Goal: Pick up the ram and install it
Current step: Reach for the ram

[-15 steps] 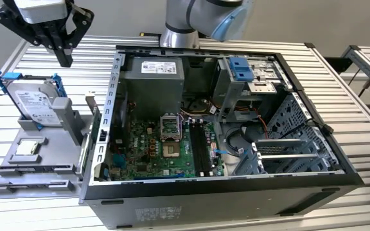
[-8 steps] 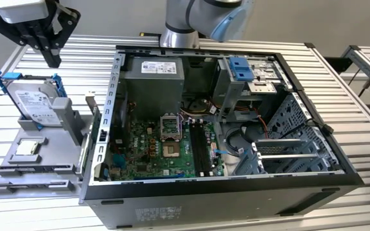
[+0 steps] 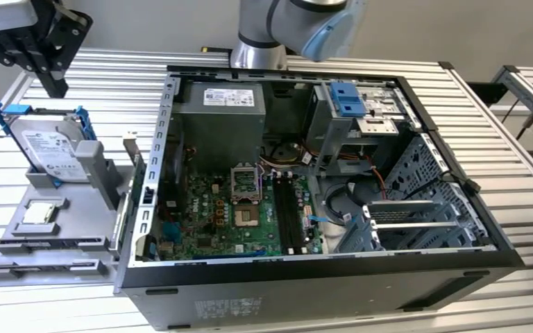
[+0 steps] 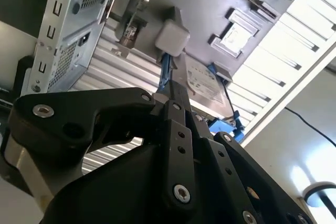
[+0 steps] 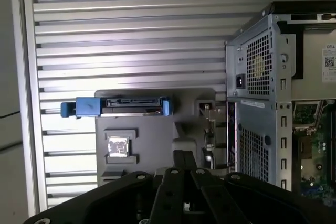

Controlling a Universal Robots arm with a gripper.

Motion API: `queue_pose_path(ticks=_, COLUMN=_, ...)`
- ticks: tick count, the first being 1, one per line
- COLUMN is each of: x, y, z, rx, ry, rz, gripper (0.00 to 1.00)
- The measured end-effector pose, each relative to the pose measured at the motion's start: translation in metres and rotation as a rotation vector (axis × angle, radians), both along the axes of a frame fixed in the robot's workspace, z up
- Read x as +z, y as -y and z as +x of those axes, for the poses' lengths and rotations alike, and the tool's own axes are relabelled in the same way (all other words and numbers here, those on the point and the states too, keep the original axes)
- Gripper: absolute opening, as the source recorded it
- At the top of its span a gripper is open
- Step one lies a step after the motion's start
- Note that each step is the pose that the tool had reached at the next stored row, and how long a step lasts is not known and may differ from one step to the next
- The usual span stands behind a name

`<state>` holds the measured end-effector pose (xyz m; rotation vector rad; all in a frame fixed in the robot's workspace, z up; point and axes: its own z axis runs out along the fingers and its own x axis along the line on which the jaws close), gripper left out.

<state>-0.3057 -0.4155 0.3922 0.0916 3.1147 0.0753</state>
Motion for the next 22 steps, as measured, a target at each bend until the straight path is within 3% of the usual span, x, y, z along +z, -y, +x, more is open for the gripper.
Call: queue_pose_path(ticks=22, x=-0.0005, y=0.0020, z=-0.0579, rx=0.002, ry=0.0001, rz=0.0001, gripper=0.00)
